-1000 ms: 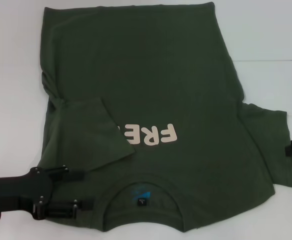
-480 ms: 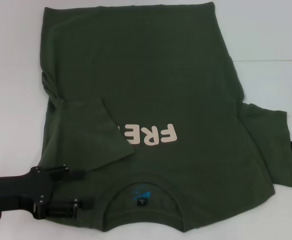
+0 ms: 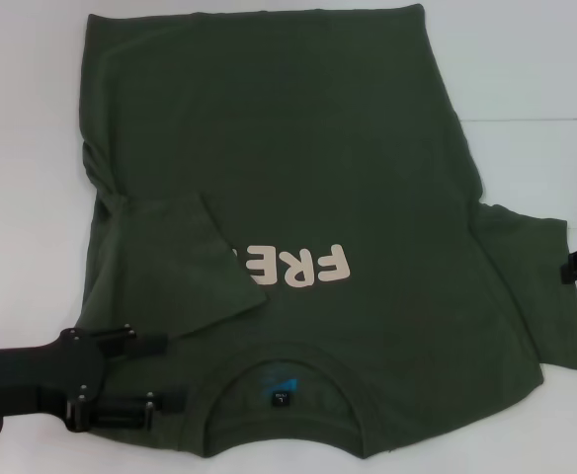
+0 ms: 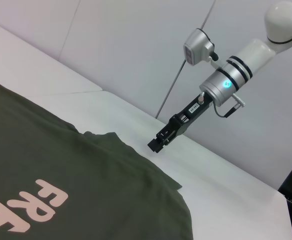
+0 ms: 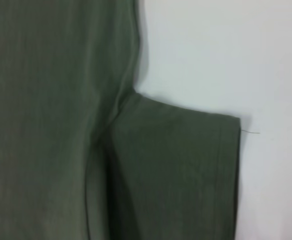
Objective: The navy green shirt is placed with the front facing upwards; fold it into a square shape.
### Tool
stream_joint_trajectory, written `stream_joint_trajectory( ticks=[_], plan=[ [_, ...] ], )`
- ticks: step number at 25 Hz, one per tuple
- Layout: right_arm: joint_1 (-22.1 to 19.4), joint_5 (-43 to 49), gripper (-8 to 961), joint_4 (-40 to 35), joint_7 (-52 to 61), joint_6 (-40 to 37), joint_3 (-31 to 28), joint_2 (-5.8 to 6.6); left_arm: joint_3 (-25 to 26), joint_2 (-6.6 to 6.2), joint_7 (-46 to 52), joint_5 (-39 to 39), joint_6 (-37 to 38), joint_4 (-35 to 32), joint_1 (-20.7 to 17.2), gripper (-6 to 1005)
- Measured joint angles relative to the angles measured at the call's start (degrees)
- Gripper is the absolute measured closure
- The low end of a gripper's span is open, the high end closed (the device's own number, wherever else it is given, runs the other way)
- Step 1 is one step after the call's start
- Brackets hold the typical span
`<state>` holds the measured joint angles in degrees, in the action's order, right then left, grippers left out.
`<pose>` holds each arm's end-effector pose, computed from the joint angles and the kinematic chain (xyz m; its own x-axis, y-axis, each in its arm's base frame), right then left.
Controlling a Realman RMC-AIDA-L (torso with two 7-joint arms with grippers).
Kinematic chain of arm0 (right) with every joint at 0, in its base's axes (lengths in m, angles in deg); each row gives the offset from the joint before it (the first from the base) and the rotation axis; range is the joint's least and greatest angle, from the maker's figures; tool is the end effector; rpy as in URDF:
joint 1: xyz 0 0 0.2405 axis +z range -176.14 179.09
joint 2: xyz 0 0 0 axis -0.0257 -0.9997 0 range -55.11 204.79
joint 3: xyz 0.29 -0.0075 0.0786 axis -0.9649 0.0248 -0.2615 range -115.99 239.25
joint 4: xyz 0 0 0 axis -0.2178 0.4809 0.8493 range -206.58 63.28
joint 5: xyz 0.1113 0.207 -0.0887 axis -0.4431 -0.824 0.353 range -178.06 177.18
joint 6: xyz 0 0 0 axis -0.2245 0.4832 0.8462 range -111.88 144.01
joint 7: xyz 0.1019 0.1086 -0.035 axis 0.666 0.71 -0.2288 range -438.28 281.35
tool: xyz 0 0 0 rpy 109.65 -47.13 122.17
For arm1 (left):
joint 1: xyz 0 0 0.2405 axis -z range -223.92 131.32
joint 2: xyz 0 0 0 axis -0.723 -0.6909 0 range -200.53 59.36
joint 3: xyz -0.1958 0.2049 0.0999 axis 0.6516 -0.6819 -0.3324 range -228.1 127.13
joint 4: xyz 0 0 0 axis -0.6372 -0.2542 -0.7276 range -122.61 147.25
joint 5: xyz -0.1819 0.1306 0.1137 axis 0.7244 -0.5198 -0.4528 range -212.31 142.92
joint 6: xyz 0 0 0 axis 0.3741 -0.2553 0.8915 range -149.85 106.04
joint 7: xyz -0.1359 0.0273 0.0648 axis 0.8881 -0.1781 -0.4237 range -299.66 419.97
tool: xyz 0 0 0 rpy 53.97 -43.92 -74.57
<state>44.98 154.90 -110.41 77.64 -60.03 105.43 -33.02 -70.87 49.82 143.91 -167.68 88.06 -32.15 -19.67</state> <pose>0.3568 0.4719 0.0643 0.1278 -0.9583 -0.2556 -0.8999 -0.0037 -0.4360 -0.3519 0.3139 0.0063 0.7139 0.5055 0.4845 0.5560 -0.8299 0.0466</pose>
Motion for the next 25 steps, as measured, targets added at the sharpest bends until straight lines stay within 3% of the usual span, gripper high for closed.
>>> stream_joint_trajectory(
  ticks=[16, 25],
  plan=[
    [0.2, 0.2, 315, 0.8, -0.4, 2.2, 0.4, -1.73, 0.0, 0.09, 0.0, 0.0, -0.1, 0.0, 0.0, 80],
    [0.0, 0.4, 314, 0.8, -0.5, 2.2, 0.5, -1.87, 0.0, 0.09, 0.0, 0.0, -0.1, 0.1, 0.1, 81]
  ],
)
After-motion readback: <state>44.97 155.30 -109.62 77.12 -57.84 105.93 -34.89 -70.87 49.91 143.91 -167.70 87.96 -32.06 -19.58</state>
